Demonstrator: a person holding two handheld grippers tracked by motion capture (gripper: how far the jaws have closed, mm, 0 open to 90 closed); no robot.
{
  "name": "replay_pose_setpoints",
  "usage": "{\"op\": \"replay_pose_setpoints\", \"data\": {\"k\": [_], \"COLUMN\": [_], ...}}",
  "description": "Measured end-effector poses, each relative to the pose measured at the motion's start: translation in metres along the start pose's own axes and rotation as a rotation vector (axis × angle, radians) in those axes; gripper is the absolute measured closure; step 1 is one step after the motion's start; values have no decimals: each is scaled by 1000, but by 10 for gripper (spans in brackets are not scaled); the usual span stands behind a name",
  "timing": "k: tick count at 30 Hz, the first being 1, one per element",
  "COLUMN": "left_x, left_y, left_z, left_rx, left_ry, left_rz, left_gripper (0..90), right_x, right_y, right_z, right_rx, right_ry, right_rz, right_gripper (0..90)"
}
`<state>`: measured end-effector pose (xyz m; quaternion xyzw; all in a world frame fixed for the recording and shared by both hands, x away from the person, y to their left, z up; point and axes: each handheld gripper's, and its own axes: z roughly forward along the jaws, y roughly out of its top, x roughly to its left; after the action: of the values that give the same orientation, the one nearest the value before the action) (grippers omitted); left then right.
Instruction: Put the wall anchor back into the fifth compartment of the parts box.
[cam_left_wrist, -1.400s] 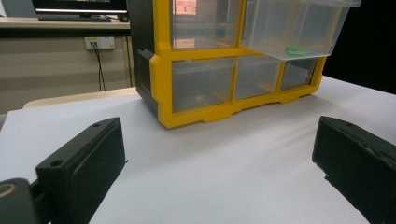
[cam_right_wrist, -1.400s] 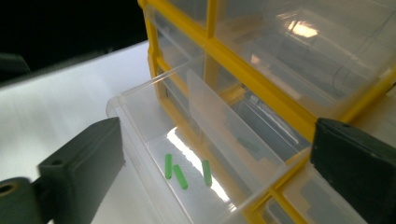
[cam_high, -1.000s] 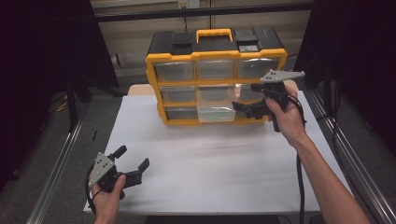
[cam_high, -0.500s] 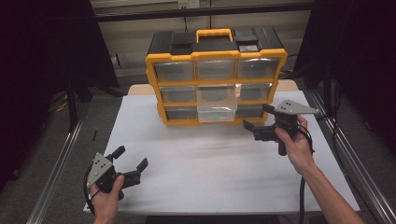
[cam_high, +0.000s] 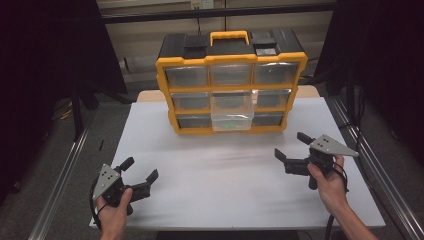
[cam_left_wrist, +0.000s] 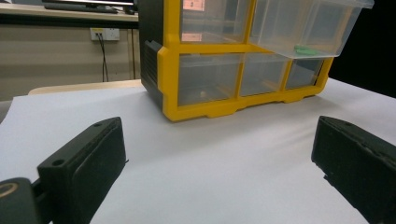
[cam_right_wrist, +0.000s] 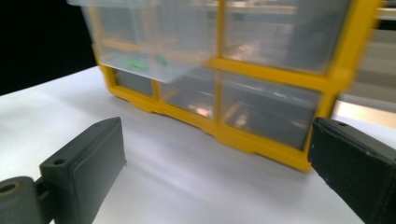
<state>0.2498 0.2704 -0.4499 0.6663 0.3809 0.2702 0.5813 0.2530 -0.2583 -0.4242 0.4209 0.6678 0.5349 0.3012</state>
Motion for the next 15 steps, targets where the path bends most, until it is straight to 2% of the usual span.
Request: {"op": "replay_pose_setpoints", "data": {"k": [3,4,5,8,11,12,15], "left_x": [0,1,0,0,-1,-1,-1], "left_y": [-1,-1,-1,-1,-1,-1,-1], "left_z": [1,0,0,-1,-1,0,-2], "left_rx": [-5,12,13,13,13,9,13], "left_ry": [3,4,3,-3,-9,-8,-8], "left_rz": [-20,-2,-2,6,12,2,13], "left_gripper": [30,30,30,30,27,27,27], "right_x": [-4,-4,-5,-5,-7,-7,-10], "right_y": [-7,-9,-11,-20,-27,-29,-36], "right_z": [-7,-10,-13,-23,-29,-31,-39], "right_rx": [4,11,17,-3,8,7,17], "right_ry": [-19,-28,-27,-82,-113,-131,-145], "right_rz": [23,25,21,31,46,47,63], "right_gripper": [26,26,23,0,0,0,0]}}
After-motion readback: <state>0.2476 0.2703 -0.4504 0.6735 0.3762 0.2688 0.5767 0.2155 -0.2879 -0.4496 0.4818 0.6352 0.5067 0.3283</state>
